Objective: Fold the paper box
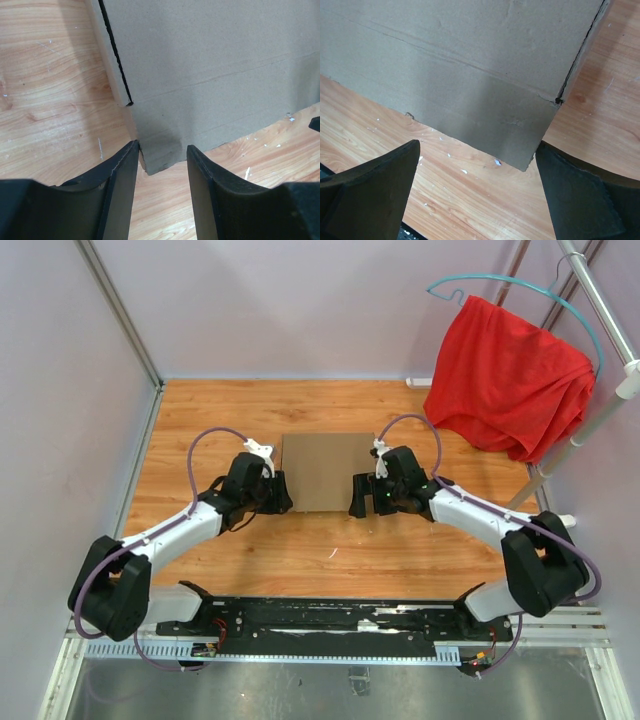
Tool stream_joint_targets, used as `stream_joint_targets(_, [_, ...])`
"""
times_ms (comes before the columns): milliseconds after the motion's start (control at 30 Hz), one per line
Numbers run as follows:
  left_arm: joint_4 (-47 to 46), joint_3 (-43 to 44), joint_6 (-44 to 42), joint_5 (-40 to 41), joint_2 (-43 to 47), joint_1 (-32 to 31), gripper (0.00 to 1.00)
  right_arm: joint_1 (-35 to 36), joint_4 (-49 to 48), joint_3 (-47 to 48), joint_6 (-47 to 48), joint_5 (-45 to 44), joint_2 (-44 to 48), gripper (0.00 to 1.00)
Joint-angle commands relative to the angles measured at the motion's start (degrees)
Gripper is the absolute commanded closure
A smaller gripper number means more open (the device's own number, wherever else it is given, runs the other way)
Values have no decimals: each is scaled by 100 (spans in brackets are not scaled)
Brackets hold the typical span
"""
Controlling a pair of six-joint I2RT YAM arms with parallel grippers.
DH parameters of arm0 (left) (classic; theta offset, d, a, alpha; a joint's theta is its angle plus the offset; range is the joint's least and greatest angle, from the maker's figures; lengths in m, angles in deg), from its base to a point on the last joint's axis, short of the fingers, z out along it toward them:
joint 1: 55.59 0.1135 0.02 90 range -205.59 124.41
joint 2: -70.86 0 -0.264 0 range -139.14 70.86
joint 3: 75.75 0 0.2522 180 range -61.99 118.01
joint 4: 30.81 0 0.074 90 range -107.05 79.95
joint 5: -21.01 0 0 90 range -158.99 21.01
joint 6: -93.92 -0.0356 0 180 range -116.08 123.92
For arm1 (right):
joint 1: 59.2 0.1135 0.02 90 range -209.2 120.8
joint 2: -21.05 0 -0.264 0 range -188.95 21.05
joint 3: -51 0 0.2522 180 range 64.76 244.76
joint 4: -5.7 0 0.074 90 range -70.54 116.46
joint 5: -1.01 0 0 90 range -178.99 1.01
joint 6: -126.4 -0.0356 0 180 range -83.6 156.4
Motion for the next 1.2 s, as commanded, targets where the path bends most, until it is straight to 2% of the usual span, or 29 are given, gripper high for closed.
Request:
stream_joint_targets(0, [-205, -18, -18, -120, -66, -43, 52, -24, -291, -131, 171, -268, -147, 1])
stream_joint_targets(267, [-412, -284, 12, 186, -134, -42, 52, -24, -237, -250, 356, -1067, -196, 0])
stream_joint_targets(467, [-805, -514, 105, 554, -86, -40, 52, -29, -550, -379, 482, -1454, -172, 0])
stream_joint_targets(600, [-1051, -585, 113, 758, -90, -46, 54, 21, -607, -385, 546, -1179, -75, 1])
stream_joint_targets(833, [-1316, -661, 116, 852, -49, -55, 55, 64, -17, -87, 510, -541, 962, 7])
stream_joint_targets(900, [-1280, -665, 94, 841, 19, -49, 56, 62, 23, 250, 576, -638, 1015, 12])
stream_joint_targets(967, [-1265, -661, 73, 777, 73, -49, 57, 64, -93, 717, 726, -841, 784, 24])
stream_joint_targets(1100, [-1252, -658, 15, 599, 116, -49, 57, -22, 54, 2231, 1209, -858, -722, 52])
stream_joint_targets(1167, [-1294, -678, -68, 542, 124, -53, 57, -96, 126, 3110, 1382, -751, -1527, 53])
